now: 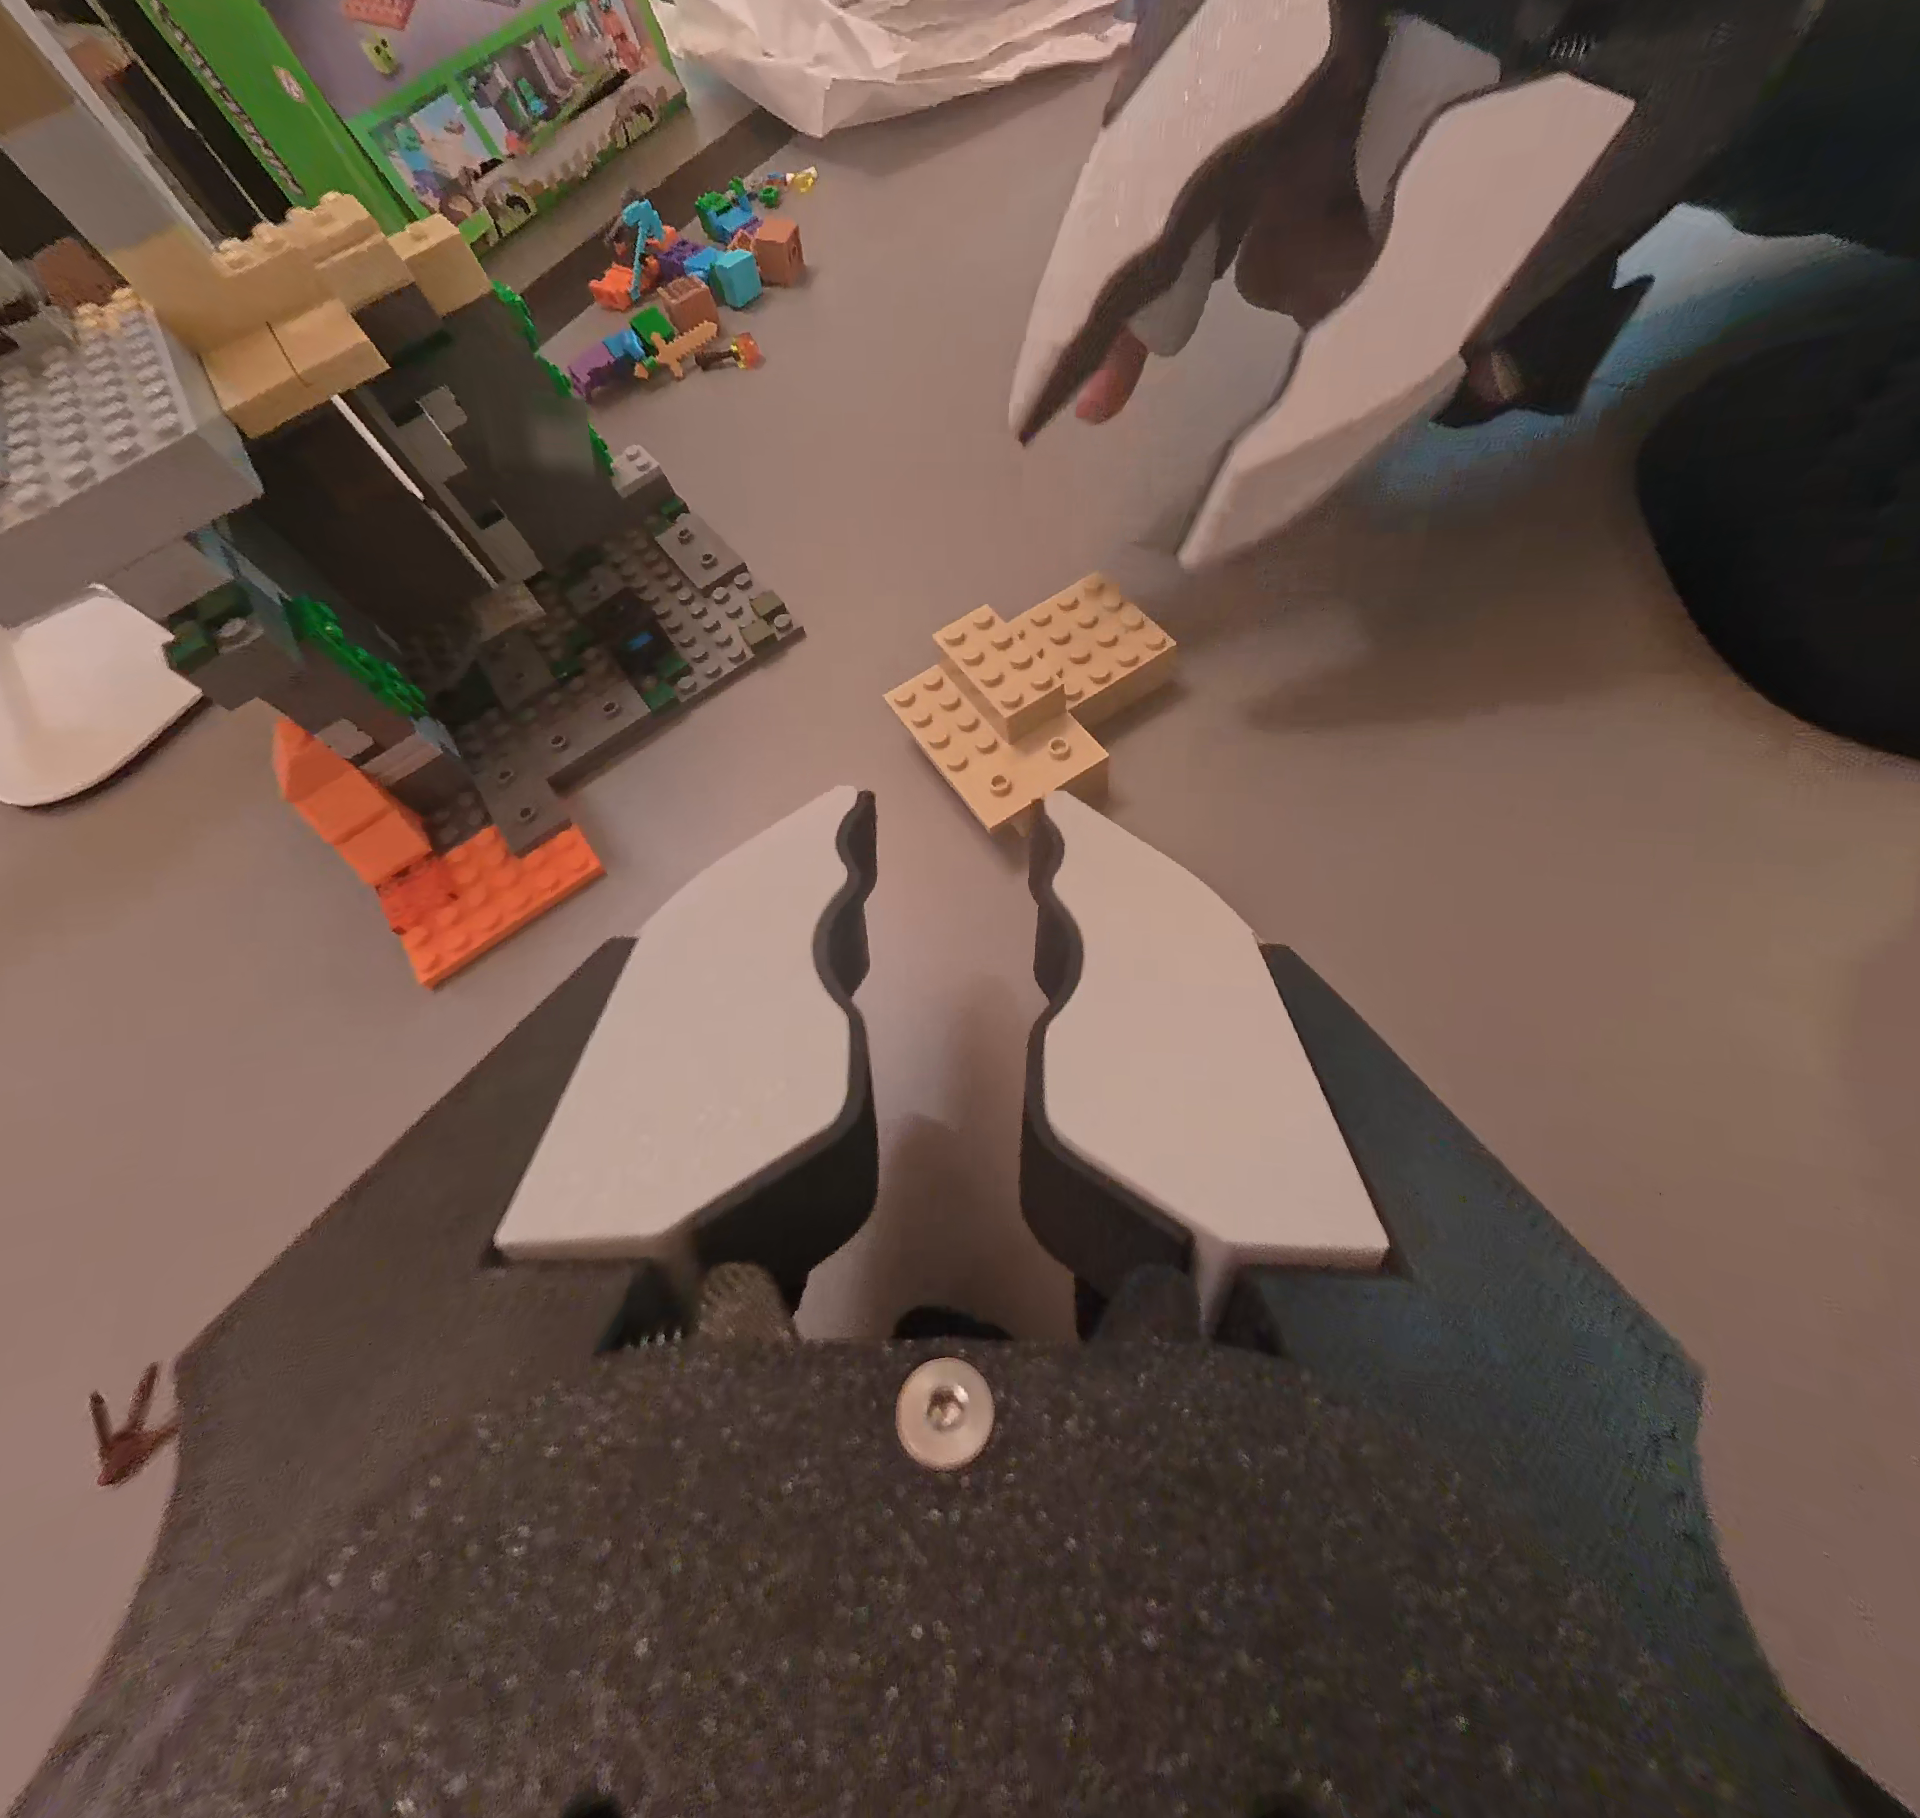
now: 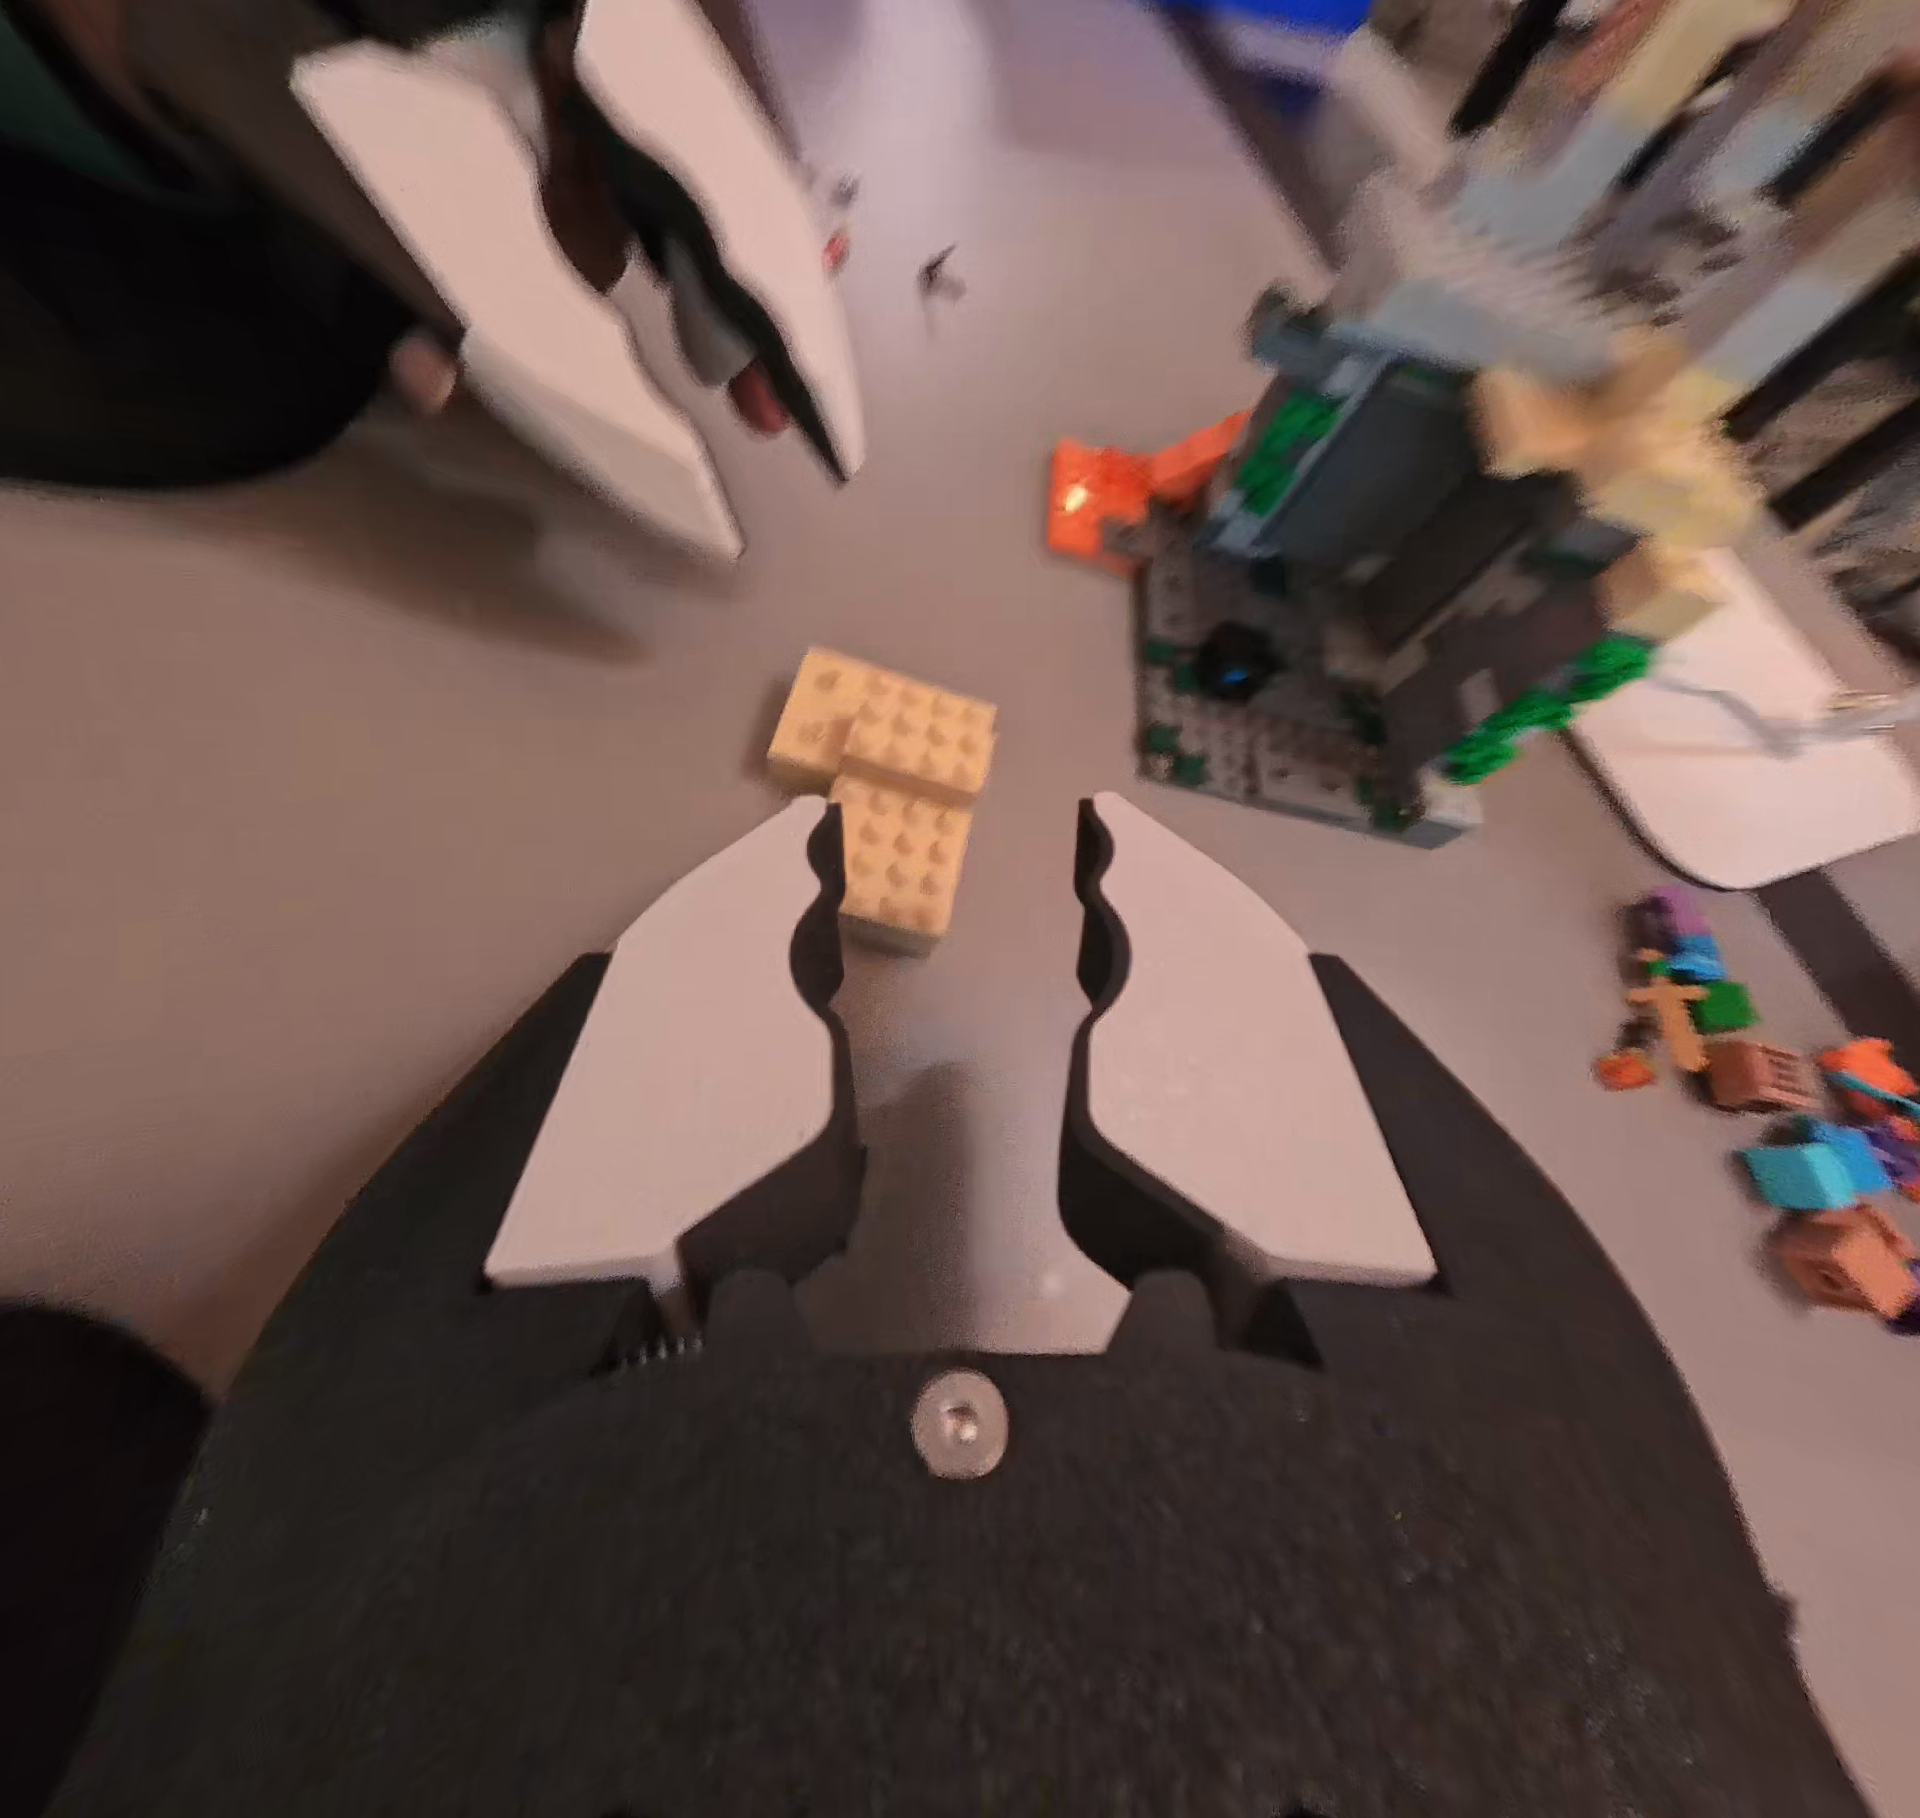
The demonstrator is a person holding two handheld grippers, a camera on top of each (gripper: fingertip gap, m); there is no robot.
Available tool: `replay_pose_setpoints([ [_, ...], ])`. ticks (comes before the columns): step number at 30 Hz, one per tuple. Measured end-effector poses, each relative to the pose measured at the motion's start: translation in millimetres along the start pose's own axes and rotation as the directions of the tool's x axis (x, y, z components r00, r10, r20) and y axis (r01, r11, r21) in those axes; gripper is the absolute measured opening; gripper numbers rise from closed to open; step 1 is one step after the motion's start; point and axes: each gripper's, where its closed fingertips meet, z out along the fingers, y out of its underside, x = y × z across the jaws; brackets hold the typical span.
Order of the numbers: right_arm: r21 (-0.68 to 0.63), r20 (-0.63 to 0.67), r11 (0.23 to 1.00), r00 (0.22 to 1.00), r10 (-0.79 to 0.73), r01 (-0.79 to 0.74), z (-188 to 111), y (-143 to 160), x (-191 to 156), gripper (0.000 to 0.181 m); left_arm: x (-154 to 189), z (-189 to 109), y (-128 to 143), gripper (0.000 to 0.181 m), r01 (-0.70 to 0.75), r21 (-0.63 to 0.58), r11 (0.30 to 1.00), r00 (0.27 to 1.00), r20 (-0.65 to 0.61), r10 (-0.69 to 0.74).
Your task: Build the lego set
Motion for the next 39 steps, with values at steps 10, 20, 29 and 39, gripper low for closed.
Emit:
replay_pose_setpoints([
  [10,0.134,-0.653,0.969,0.754,-0.070,0.206,-55,-52,131,0.000,-51,-48,-51,0.000,-0.046,0.313,0.949,0.952,0.302,-0.053],
  [20,-0.057,-0.786,0.940,0.566,-0.249,0.335,-52,-70,250,0.000,-87,-80,-53,0.000,-0.012,0.377,0.926,0.875,0.453,-0.173],
  [29,-0.233,-0.716,0.905,0.568,-0.407,0.355,-27,-40,304,0.019,-95,-79,-48,0.000,0.023,0.366,0.930,0.865,0.460,-0.202],
  [39,-0.301,-0.636,0.865,0.591,-0.496,0.401,-15,-36,318,0.019,-118,-72,-70,0.000,0.007,0.330,0.944,0.856,0.486,-0.176],
])
